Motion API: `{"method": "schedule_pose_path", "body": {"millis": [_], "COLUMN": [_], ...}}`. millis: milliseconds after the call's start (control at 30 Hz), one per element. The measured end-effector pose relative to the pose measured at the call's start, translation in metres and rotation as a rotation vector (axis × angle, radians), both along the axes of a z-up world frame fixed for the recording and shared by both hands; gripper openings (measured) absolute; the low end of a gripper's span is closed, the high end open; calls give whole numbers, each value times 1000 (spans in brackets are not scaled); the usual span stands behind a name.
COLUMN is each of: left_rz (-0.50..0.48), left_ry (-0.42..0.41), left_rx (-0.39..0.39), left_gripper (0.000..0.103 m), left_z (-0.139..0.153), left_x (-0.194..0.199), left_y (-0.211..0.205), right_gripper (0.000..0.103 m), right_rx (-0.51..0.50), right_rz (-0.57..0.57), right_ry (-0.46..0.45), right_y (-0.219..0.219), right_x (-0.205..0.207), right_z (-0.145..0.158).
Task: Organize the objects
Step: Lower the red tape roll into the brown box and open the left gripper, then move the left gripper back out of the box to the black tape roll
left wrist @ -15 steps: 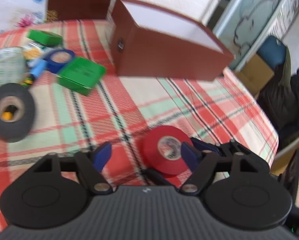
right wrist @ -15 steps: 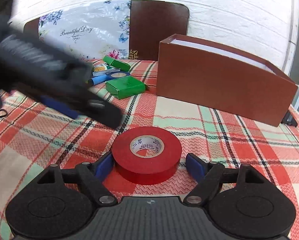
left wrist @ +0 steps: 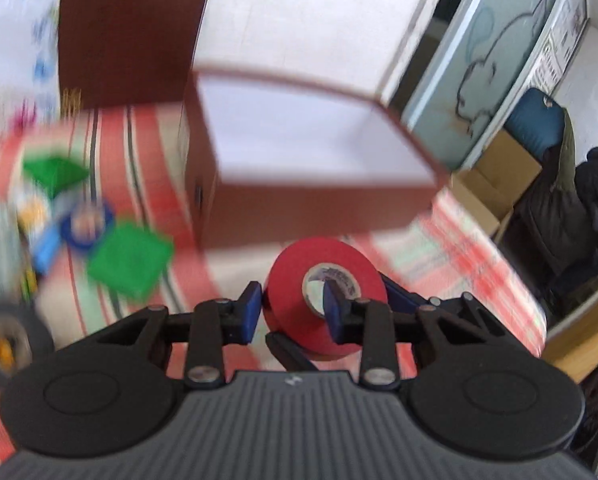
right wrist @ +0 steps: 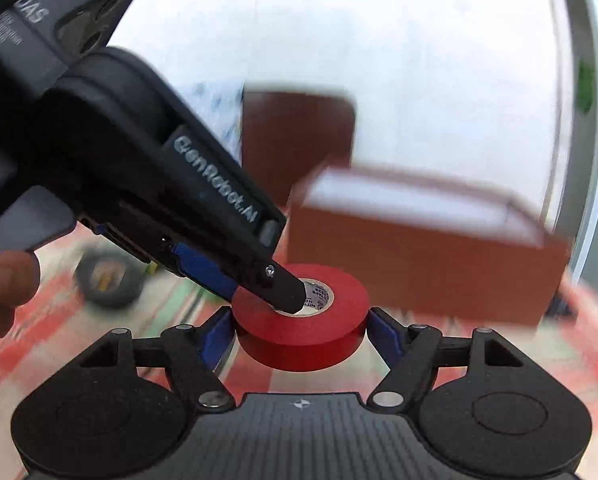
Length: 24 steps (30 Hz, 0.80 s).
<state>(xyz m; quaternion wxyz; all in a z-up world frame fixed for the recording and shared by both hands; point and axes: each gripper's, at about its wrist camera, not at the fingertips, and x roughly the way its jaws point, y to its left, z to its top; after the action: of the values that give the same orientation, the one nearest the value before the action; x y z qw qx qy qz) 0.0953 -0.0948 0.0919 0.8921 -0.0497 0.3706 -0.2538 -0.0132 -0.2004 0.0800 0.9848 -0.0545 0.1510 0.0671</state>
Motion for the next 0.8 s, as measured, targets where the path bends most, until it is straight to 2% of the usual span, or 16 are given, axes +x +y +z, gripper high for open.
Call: {"method": "schedule_pose_path", "body": {"millis": [100,167,300,433,500,533,600,667,733,767,800], "left_rz": [15,33,88,136,123,112,86,69,73,85,103], "left_ry": [-68,-83,-91,-29,-10,-25,-86,-140,-154,-149,-138], "left_rx": [24,26,27,68,9,-22,-85,-118,-101,-73,-41], "left_gripper": [36,36,37,37,37,40,41,47,48,49,48], "left_z": [23,29,28,9,7,9,16,16,5,-4,-16], "left_x": [30,52,87,99,86,74,44,12,-17,-29,-40], "left_y": [-14,-22,-33,-35,-22,-15,3,25,45,55,66], "right_gripper": [72,72,72,70,76,76,76,77,77,77,72], "right_rx": [-4,19,92,40,31,18,19,54,95,109,118], "right_rz": [-16,-40,-83,-91,-121,-127,-122,-121,-84,-56,-19], "right_ry": [-80,-101,-66,30,-14,-34,-128,-189,-153,-108,-48], "right_y": [-5,-12,-26,-22,-20,-17,-14,-11,-6,-1,4], "right_x": [32,57,109,150,141,131,98,62,38,30,27], "right_z": [21,30,38,26,25,27,29,23,12,5,-3]}}
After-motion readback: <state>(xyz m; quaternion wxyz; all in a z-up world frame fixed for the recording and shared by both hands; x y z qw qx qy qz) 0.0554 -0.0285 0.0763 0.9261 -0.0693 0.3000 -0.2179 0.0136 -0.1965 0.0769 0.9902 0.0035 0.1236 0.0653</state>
